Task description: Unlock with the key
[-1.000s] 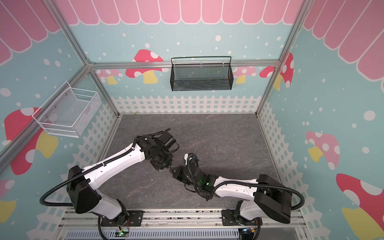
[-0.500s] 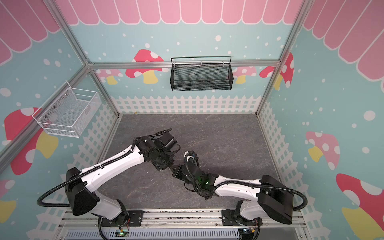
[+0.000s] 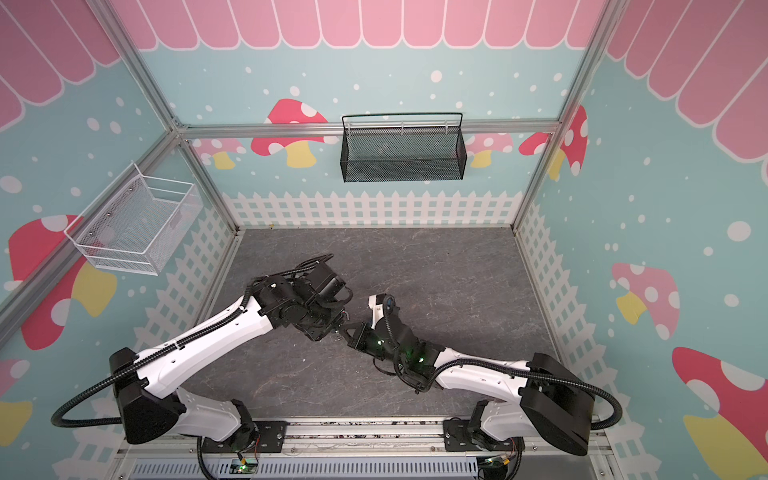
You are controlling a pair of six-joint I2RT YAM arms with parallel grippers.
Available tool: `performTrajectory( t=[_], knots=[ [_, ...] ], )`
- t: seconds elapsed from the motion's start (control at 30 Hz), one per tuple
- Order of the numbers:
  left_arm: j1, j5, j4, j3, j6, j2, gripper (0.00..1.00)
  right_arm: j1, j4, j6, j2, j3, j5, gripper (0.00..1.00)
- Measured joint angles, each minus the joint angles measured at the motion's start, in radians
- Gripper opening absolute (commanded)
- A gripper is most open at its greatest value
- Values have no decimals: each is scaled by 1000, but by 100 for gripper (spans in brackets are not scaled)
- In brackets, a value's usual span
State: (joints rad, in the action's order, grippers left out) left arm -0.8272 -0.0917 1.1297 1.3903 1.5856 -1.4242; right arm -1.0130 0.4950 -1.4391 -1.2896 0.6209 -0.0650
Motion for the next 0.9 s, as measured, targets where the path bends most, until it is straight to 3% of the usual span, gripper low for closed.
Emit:
performTrajectory(
  t=[0.2, 0.47, 0.8, 0.83, 0.9],
  knots=[
    [-15, -6, -51, -58, 47, 91, 0, 37, 142, -137, 1, -50, -117, 0],
    [-26, -6, -118, -96, 88, 118, 0, 57, 266, -309, 2, -109, -137, 0],
    [-23, -32, -169, -128, 117, 159, 0, 65, 312, -362, -17, -103, -138, 0],
    [-18, -31, -172, -128, 112, 159, 0, 66, 303, -352, -14, -100, -136, 1],
    [-5, -19, -175, -126, 91, 159, 0, 69, 265, -319, -8, -84, -135, 15]
  ],
)
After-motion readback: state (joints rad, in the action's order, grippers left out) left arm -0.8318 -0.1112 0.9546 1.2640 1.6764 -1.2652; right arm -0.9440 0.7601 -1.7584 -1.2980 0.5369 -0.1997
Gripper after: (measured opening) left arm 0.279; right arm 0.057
